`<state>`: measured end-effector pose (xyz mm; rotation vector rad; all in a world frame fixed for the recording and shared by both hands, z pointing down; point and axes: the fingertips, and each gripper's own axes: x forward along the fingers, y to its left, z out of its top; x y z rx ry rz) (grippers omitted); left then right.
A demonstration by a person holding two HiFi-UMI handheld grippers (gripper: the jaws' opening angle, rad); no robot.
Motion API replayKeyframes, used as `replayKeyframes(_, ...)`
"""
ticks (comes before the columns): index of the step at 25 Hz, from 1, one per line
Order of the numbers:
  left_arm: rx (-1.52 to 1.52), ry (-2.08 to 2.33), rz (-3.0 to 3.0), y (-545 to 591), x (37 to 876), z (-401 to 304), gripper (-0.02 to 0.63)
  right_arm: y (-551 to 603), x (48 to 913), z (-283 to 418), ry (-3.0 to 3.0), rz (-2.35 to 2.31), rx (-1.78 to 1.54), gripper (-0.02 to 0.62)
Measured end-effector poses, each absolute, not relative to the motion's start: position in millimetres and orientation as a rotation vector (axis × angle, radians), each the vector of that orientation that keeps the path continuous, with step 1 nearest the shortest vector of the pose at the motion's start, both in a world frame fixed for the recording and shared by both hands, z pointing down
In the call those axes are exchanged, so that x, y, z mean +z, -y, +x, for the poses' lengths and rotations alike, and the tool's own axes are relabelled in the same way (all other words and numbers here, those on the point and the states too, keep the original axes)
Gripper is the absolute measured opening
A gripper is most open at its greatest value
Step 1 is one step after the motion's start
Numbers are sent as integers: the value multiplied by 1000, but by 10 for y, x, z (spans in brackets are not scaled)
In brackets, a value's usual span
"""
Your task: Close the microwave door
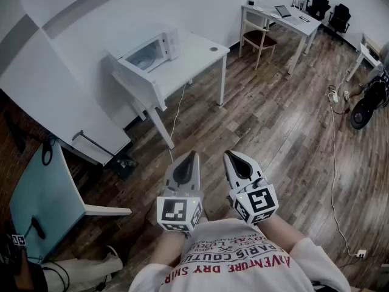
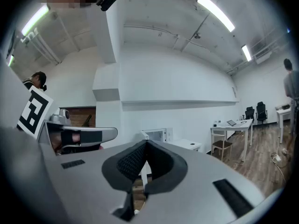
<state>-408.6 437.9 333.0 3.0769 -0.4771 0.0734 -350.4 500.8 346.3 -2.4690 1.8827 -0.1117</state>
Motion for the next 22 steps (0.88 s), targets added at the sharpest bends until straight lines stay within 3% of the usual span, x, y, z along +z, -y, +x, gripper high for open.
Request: replayKeyframes(22,86,501,3044,-3680,3491,-4473,-5,-4386,3625,-3698,-1807,-2471,-179,9)
